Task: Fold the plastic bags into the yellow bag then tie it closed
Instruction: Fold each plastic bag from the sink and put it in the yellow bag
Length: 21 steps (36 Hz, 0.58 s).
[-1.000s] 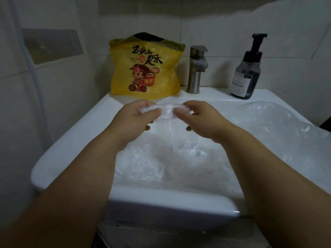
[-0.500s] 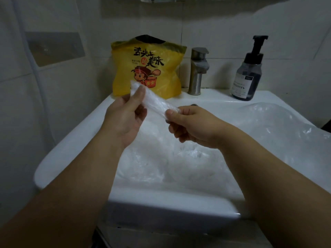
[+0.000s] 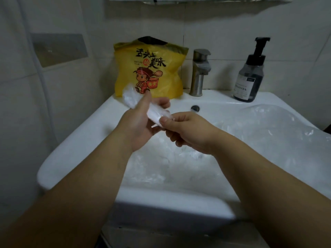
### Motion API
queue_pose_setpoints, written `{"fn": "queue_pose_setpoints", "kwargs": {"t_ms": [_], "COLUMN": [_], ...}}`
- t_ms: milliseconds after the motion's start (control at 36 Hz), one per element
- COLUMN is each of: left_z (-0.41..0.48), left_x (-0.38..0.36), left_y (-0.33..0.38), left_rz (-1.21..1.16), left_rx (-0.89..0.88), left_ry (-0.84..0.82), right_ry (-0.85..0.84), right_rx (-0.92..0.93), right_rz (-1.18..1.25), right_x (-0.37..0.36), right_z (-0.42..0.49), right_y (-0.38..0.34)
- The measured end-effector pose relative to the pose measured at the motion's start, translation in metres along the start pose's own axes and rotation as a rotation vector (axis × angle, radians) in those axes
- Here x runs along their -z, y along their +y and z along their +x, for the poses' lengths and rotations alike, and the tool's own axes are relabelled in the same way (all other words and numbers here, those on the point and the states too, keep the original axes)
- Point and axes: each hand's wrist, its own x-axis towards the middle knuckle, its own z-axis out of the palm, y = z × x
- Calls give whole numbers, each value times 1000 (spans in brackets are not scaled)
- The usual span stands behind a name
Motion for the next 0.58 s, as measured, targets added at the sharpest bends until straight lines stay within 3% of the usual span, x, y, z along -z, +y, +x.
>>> {"fn": "queue_pose_setpoints", "kwargs": {"t_ms": [222, 417, 500, 583], "left_z": [3, 6, 7, 5], "left_x": [5, 11, 12, 9], "left_y": [1, -2, -3, -5], "left_rz": [-64, 8, 13, -18], "left_rx": [-21, -92, -122, -128], "left_ry": [185, 282, 281, 212], "right_ry": [-58, 32, 81, -18], "right_rx": [-78, -98, -84, -78], "right_rz": [66, 61, 181, 335], "right_x": [9, 20, 19, 16], "right_z": [-2, -2, 0, 1], "right_y": [-2, 0, 0, 0]}}
